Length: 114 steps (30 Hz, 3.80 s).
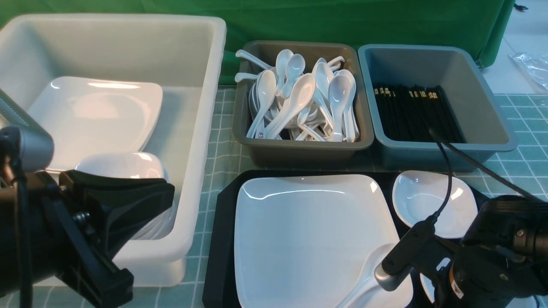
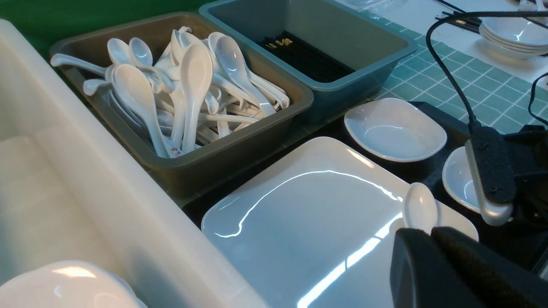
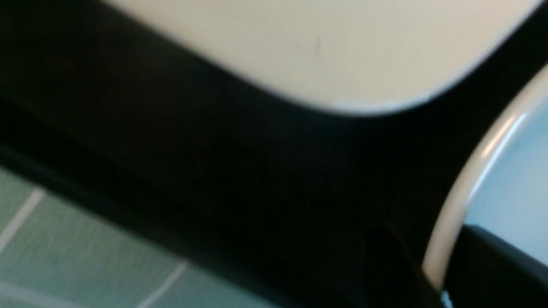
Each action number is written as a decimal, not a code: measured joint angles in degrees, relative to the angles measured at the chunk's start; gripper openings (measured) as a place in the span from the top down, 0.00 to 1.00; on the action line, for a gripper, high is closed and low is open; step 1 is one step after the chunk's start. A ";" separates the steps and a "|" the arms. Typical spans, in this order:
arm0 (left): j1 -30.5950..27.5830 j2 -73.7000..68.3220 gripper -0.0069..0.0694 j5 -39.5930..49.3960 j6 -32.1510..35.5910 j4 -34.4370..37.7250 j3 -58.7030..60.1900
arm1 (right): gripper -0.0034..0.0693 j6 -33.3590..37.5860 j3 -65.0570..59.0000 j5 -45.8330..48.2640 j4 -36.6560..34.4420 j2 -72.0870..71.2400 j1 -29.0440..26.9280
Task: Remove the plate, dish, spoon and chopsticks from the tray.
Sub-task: Use the right arm to grab a small plate from the dinner plate, then use the right arm to put the small plate into the large storage box on the left, then use the right arm to grab a small plate from the dinner plate, then use the right arm to put the small plate into the large storage box on the left
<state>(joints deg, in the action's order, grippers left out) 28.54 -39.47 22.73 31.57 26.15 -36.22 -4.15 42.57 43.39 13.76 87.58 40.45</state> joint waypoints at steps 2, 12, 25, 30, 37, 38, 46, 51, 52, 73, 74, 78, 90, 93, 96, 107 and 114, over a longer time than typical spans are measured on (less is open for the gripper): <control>0.00 0.00 0.89 0.81 0.00 0.00 -0.07 | 0.77 -0.59 2.41 6.02 -1.35 -2.44 1.26; 0.00 3.77 0.89 19.58 -16.59 -17.57 -10.63 | 0.87 7.67 36.12 10.35 -2.99 -9.06 14.92; 0.00 24.33 0.89 39.14 -37.22 -40.51 -13.07 | 0.87 29.32 64.58 -3.64 -5.54 18.19 24.09; 0.00 28.20 0.89 41.43 -37.79 -41.04 -13.18 | 0.87 32.22 71.48 -3.57 -5.99 26.92 25.04; 0.00 29.24 0.89 43.76 -37.53 -41.16 -13.18 | 0.85 33.70 76.03 -3.38 -6.10 35.44 25.05; 0.00 29.24 0.89 43.76 -37.46 -41.16 -13.18 | 0.83 33.77 76.03 -3.37 -6.10 35.81 25.05; 0.00 29.24 0.89 42.85 -36.42 -40.80 -13.18 | 0.33 33.84 76.35 -0.83 -5.09 35.70 25.50; 0.00 29.24 0.89 38.25 -34.47 -36.33 -13.13 | 0.32 31.76 76.41 13.75 -1.68 31.62 25.50; 0.00 29.17 0.89 36.86 -33.43 -35.17 -12.94 | 0.35 30.93 76.45 16.61 -0.83 30.59 25.50; 0.00 16.98 0.89 20.20 -16.81 -18.52 -8.48 | 0.33 24.99 16.98 -1.06 -2.51 3.04 -10.01; 0.00 16.98 0.89 20.18 -16.52 -18.52 -8.48 | 0.32 25.80 15.58 -4.57 -2.61 3.79 -11.25; 0.00 16.92 0.89 20.04 -16.41 -18.52 -8.48 | 0.32 27.41 14.92 -10.19 -2.78 6.08 -13.45; 0.00 16.92 0.89 20.25 -15.84 -17.34 -8.48 | 0.40 27.88 14.85 -17.90 -2.40 15.33 -19.01; 0.00 16.92 0.89 20.39 -15.78 -17.27 -8.48 | 0.49 28.03 14.85 -18.53 -2.46 15.48 -19.08; 0.00 16.92 0.89 20.39 -15.26 -17.21 -8.48 | 0.60 28.76 14.85 -19.81 -2.12 15.52 -19.02; 0.00 16.92 0.89 20.45 -13.86 -17.21 -8.48 | 0.86 24.91 15.37 -10.59 -2.00 7.68 -13.78; 0.00 16.92 0.89 20.40 -14.00 -18.63 -8.48 | 0.87 16.10 25.14 2.11 -3.11 -4.40 -1.16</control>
<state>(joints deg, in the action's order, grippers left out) 28.54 -22.55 43.13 17.57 7.51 -44.69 11.95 67.71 45.50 10.65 83.17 39.29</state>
